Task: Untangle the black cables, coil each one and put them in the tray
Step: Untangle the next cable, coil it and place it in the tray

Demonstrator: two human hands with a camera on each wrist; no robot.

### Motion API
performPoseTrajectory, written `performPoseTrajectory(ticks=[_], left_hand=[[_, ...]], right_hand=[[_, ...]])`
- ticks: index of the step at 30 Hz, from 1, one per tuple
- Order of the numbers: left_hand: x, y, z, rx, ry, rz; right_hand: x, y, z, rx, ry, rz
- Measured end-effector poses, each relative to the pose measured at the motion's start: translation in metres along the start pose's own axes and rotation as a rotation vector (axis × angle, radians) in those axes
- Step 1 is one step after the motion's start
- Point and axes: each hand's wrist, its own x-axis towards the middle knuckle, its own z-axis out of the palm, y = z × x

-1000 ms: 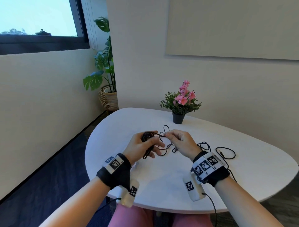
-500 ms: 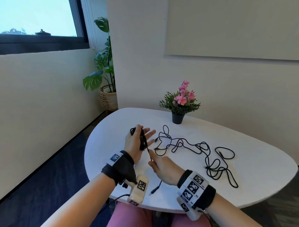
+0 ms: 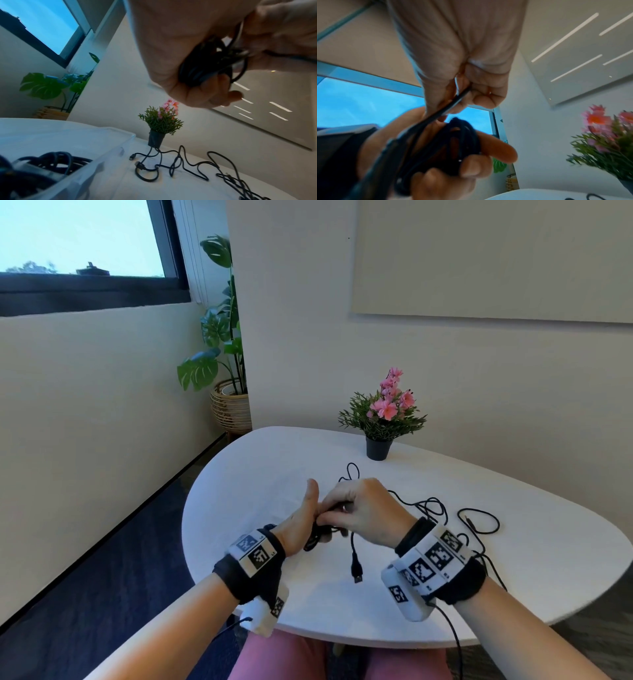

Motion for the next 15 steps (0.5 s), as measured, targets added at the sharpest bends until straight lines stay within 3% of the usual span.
performPoseTrajectory(ticks=[3,6,9,15], left_hand=[[-0.003,0.001,0.005,-0.018,-0.163,0.086],[-0.005,0.003,0.006,-0.025,-0.121,0.125],[-0.007,0.009,0.006,-0.179,-0.018,0.092],[-0.007,0.019,0.006,-0.172,0.021,0.047]], right_hand=[[0.005,0.012,-0.010,0.137,0.015,0.085],[0.005,0.024,-0.016,0.243,0.001,0.095],[-0.003,0.029,-0.015,0.408,-0.008,0.130],[-0.010,0.037,-0.007,0.443,0.097,0.253]])
